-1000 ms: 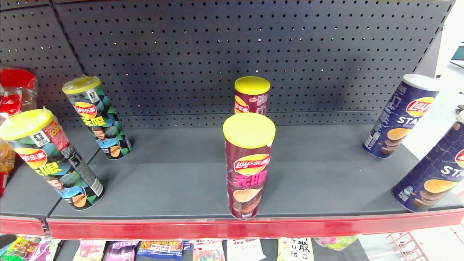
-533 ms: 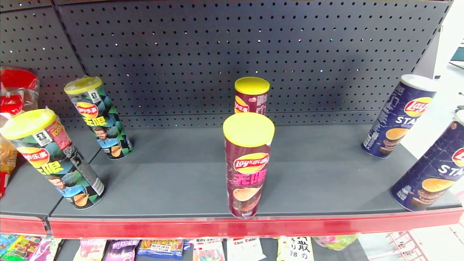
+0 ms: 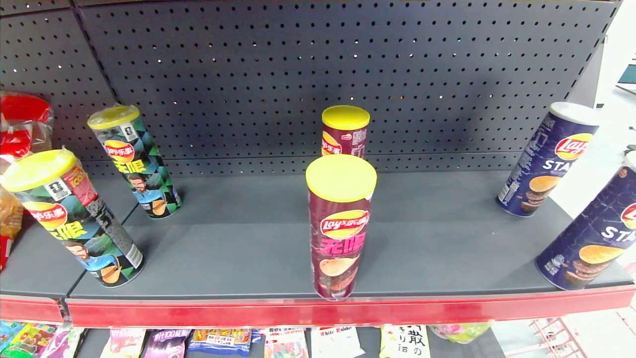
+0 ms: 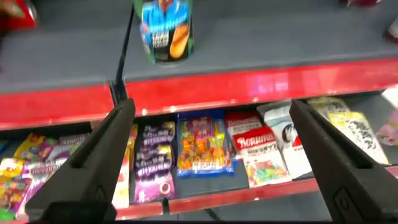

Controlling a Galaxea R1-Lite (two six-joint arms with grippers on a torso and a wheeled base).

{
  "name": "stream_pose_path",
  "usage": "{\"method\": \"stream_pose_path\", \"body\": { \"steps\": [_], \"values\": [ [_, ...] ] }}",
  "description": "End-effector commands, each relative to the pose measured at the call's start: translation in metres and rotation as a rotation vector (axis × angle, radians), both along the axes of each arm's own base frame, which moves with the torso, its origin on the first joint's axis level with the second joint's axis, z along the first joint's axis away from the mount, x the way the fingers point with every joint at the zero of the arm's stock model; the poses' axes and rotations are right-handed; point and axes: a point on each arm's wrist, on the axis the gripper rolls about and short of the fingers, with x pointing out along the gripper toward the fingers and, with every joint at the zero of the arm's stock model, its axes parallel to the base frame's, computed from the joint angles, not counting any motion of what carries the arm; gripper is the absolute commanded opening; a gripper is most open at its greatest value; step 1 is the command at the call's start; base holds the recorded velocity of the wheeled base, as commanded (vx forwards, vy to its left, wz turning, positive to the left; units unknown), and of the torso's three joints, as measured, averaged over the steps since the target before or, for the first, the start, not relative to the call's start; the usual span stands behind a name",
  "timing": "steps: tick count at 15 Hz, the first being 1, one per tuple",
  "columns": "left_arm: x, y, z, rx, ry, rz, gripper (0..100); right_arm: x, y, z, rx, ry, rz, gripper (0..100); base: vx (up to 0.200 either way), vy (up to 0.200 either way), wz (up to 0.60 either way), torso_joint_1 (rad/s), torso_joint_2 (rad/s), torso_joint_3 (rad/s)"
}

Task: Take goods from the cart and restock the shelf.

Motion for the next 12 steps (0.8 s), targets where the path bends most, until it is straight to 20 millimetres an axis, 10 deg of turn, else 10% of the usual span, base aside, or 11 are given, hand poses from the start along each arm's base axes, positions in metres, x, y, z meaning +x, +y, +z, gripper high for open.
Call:
{"method": "stream_pose_path", "body": {
  "steps": [1,12],
  "values": [
    [0.0011,-0.0001,-0.0039,0.0,0.017,0.003,100,0.0056,0.0015,-0.0185,-0.003,0.035,0.051,100,0.0,0.0,0.0,0.0,0.0,0.0],
    [0.0011,-0.0003,-0.0039,-0.006,0.018,0.013,100,-0.0009,-0.0006,-0.0256,0.045,-0.003,-0.147,100,0.0,0.0,0.0,0.0,0.0,0.0]
  ]
}}
